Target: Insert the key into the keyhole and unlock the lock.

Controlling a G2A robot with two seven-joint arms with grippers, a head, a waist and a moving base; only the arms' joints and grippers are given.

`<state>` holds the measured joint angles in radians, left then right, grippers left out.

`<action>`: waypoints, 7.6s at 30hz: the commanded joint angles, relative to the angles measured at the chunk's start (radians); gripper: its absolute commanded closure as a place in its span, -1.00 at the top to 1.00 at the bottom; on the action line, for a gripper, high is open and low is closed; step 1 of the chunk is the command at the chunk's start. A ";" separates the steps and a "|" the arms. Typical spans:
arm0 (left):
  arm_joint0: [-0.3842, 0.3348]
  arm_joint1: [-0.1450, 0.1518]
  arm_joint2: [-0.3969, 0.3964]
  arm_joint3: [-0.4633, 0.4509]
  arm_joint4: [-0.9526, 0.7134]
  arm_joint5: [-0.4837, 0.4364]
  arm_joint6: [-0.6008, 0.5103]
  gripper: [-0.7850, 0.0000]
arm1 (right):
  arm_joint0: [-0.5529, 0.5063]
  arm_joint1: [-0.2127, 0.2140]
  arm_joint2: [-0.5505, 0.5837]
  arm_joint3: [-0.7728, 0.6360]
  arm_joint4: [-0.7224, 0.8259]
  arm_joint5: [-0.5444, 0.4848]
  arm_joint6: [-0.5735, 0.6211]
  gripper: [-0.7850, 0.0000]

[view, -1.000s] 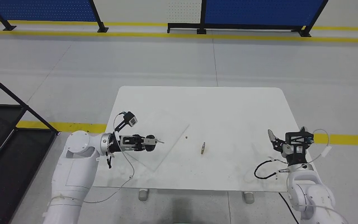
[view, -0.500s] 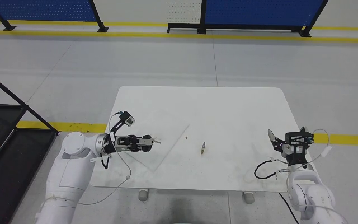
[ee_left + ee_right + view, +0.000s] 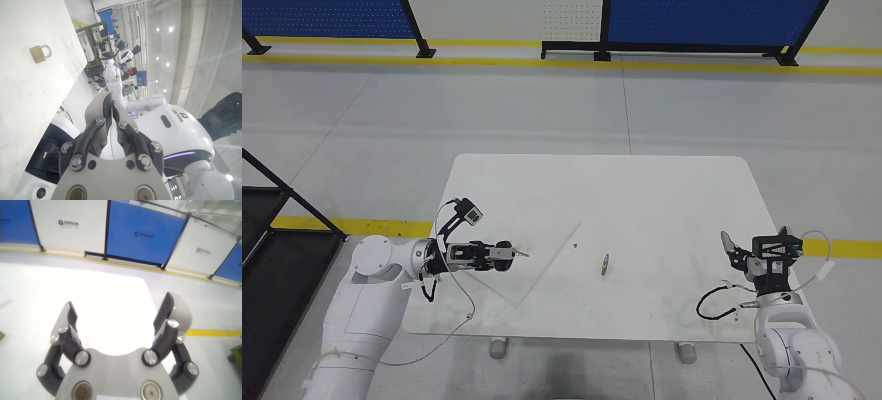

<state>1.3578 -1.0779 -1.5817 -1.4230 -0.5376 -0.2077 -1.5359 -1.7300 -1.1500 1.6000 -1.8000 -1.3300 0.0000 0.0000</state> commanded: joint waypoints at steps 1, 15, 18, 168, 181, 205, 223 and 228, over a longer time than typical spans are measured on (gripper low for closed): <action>0.000 0.000 0.000 0.000 0.000 0.000 0.000 -1.00 | 0.000 0.000 0.000 0.000 0.000 0.000 0.000 1.00; 0.000 0.000 0.000 0.000 0.000 0.000 0.000 -1.00 | 0.000 0.000 0.000 0.000 0.000 0.000 0.000 1.00; 0.006 -0.001 0.004 -0.008 -0.003 0.008 0.030 -1.00 | 0.000 0.000 0.000 0.000 0.000 0.000 0.000 1.00; 0.059 0.035 -0.086 -0.006 -0.127 -0.004 0.067 -1.00 | 0.928 -0.292 -0.876 0.548 0.457 0.503 1.318 1.00; 0.059 0.035 -0.086 -0.006 -0.127 -0.004 0.067 -1.00 | 0.903 -0.302 -0.866 0.542 0.417 0.511 1.310 1.00; 0.059 0.035 -0.086 -0.006 -0.127 -0.004 0.067 -1.00 | 0.798 -0.322 -0.763 0.474 0.273 0.469 1.351 -0.02; 0.059 0.035 -0.086 -0.006 -0.127 -0.004 0.067 -1.00 | 0.766 -0.376 -0.680 0.503 0.197 0.424 1.397 -0.80; 0.059 0.035 -0.086 -0.006 -0.127 -0.004 0.067 -1.00 | 0.757 -0.392 -0.647 0.504 0.186 0.421 1.400 -1.00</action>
<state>1.4170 -1.0427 -1.6678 -1.4294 -0.6642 -0.2121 -1.4694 -0.9714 -1.5405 0.9475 -1.2945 -1.1423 0.4213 1.3991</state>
